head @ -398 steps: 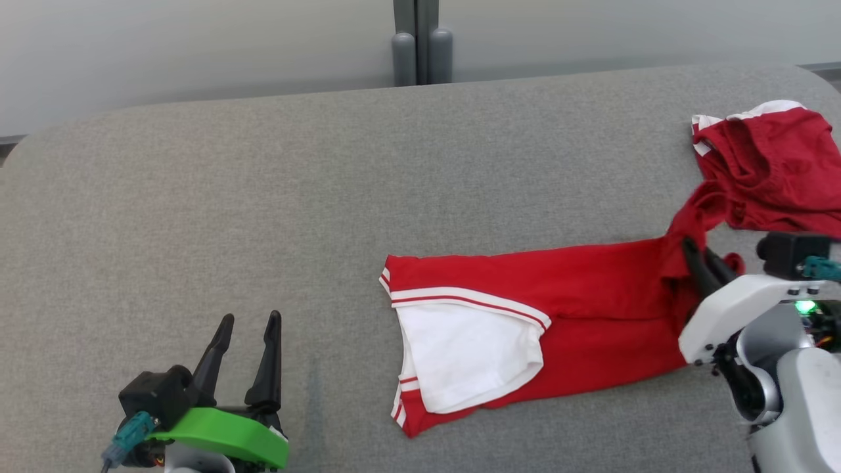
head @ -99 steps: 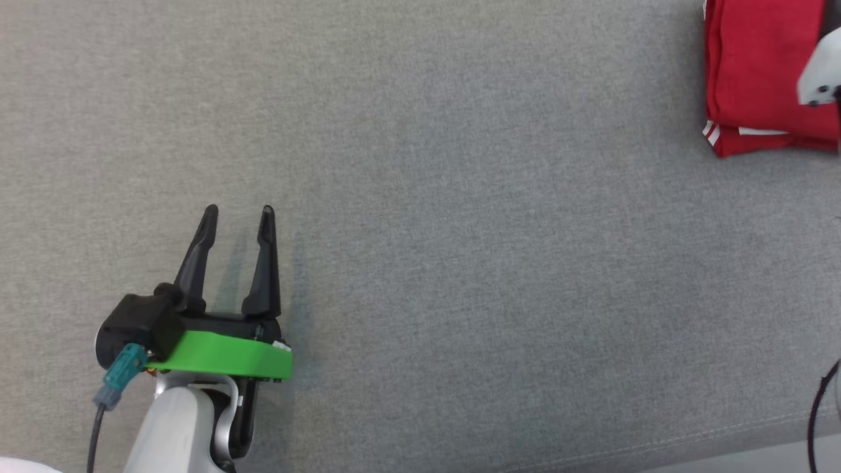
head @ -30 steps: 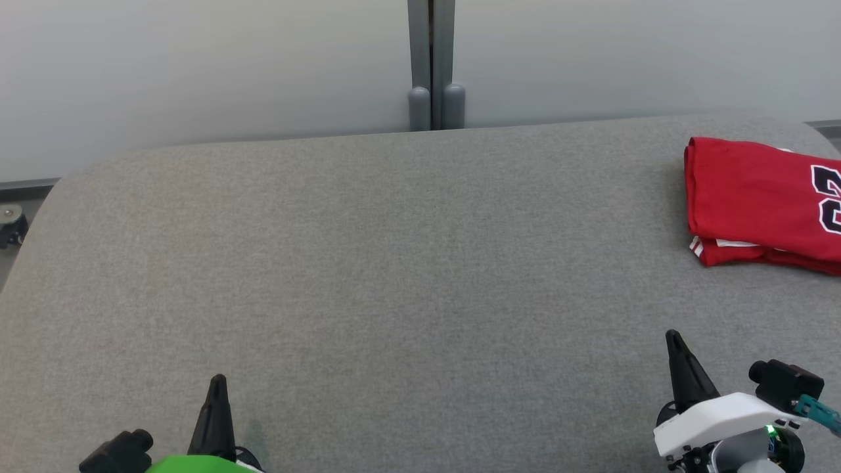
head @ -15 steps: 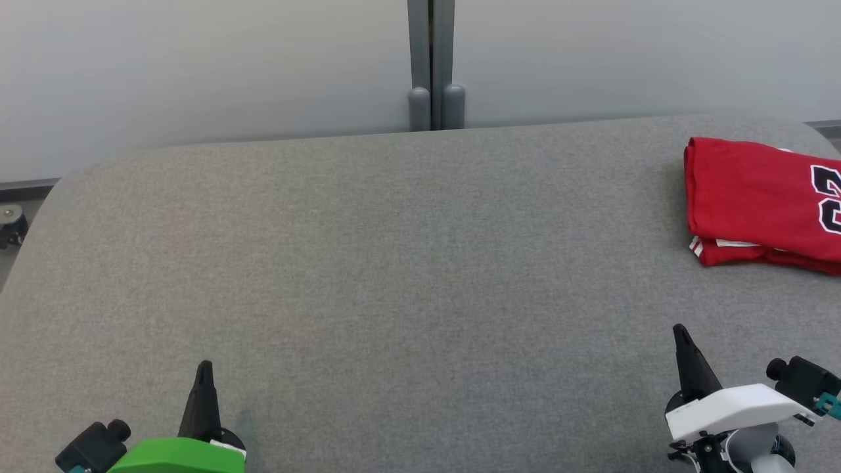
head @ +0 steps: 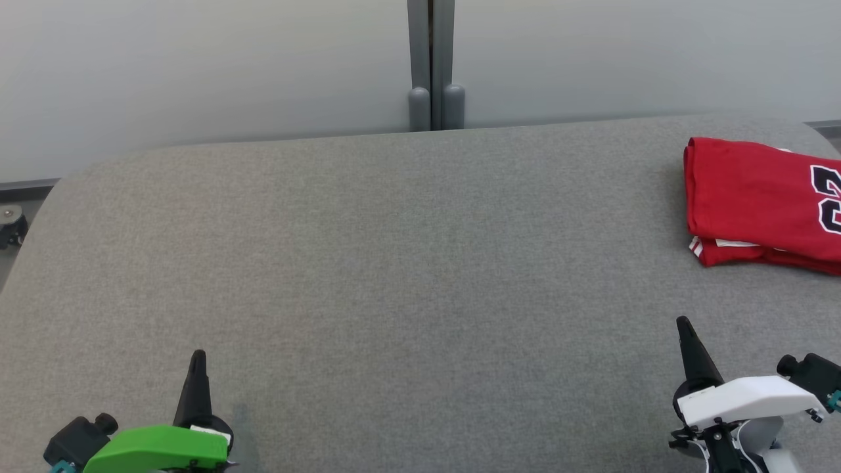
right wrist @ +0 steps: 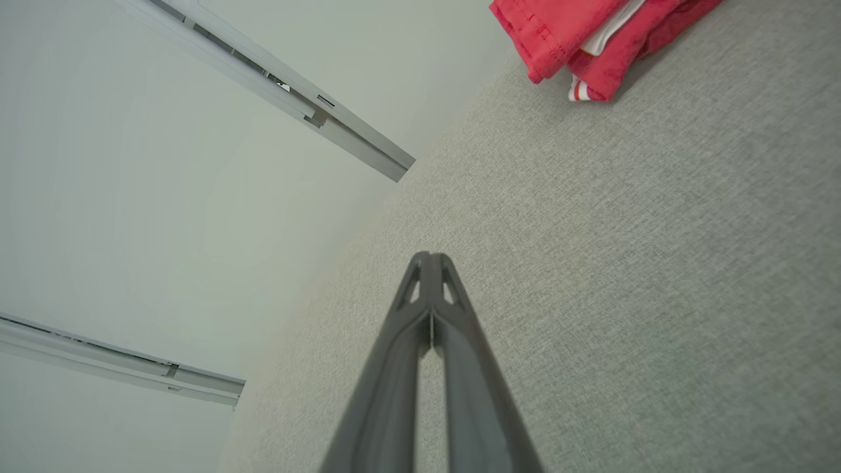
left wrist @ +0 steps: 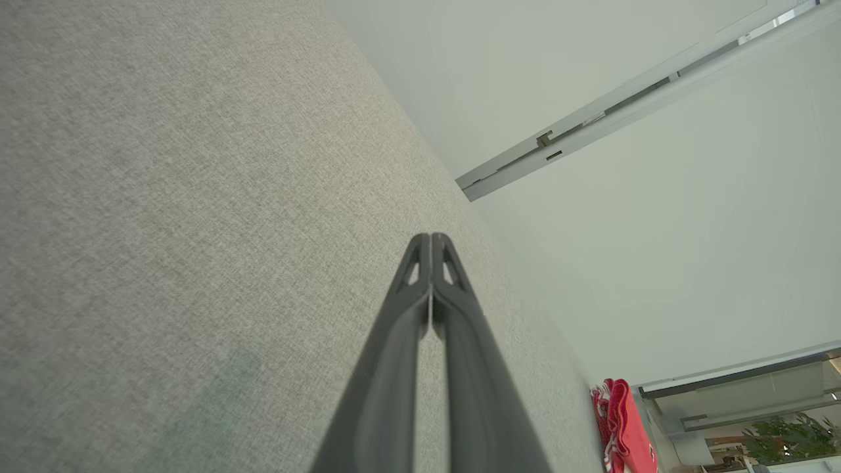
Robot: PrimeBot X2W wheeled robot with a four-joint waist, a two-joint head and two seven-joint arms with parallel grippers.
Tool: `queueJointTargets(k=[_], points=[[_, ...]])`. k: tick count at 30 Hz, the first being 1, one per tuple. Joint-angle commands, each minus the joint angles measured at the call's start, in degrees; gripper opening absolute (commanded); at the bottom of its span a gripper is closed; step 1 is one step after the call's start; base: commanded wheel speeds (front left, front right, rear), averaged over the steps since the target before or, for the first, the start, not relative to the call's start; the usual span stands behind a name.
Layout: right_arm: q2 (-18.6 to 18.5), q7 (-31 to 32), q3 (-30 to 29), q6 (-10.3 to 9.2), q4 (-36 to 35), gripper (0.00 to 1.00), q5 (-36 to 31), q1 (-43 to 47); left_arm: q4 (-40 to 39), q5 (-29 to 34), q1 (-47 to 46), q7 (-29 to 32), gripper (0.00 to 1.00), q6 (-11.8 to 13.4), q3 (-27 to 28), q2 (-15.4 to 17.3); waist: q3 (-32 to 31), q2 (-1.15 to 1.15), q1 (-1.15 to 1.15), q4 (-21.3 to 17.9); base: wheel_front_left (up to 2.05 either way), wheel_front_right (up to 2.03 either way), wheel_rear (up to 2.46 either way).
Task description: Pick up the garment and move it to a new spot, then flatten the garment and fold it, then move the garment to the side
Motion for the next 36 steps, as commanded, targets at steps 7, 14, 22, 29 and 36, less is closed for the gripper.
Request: queueJointTargets(k=[7,14,22,29,36], points=[[-0.4,1.5,-0.6,-0.03,-1.0,0.0,5.5,-1.4,-0.8,-5.0,-2.2,1.2,0.0,0.2,0.8,0.7,0.0,0.0,0.0,0.0,0.0,0.0,0.0],[-0.4,2.6,-0.9,-0.04,-1.2,0.0,9.7,-1.7,-1.0,-8.7,-2.9,2.2,0.0,0.2,1.2,0.9,0.0,0.0,0.0,0.0,0.0,0.0,0.0],[-0.5,3.8,-1.3,-0.03,-1.4,0.0,14.3,-1.8,-1.1,-12.8,-3.6,3.2,0.0,0.3,1.7,1.1,0.0,0.0,0.0,0.0,0.0,0.0,0.0],[-0.5,4.7,-1.6,-0.03,-1.5,0.0,18.0,-2.1,-1.2,-16.0,-4.1,4.1,0.0,0.4,2.1,1.2,-0.1,0.0,0.0,0.0,0.0,0.0,0.0],[-0.5,5.7,-1.8,-0.04,-1.6,0.0,21.5,-2.4,-1.3,-19.2,-4.7,4.9,0.0,0.5,2.4,1.3,-0.1,0.0,0.0,0.0,0.0,0.0,0.0]])
